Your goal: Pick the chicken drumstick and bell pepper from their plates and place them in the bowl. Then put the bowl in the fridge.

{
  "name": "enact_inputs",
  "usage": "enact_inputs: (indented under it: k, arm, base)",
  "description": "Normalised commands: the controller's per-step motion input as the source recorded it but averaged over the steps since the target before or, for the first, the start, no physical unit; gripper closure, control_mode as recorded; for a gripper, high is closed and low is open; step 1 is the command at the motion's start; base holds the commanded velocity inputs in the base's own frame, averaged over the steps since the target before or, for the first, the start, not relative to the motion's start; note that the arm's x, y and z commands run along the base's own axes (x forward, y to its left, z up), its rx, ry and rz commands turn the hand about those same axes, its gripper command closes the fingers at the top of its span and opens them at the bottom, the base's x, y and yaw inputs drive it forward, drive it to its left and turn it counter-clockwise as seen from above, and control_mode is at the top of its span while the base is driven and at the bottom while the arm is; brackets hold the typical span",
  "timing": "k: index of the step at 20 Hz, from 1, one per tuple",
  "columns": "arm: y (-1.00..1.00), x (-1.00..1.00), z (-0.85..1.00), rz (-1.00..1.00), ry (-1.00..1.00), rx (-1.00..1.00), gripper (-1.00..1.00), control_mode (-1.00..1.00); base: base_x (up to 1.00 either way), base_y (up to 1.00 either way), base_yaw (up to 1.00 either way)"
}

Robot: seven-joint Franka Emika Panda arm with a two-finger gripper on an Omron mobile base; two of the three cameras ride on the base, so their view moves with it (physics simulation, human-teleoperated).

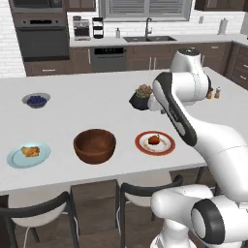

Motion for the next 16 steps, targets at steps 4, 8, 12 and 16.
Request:
enact_inputs:
  k: [4,8,12,16]
  arm:
    - [0.0,0.0,0.0,0.0,0.0,0.0,-1.0,1.0]
    - [0.0,0.0,0.0,0.0,0.0,0.0,-1.0,1.0]
    - [0.0,0.0,0.0,0.0,0.0,0.0,-1.0,1.0]
    - [0.0,0.0,0.0,0.0,0.0,0.0,-1.0,1.0]
  base:
    - [-0.01,0.0,0.0]
    - [-0.13,0.68,0.0]
    - [0.0,1.0,-0.03]
    - [0.02,0.98,-0.06]
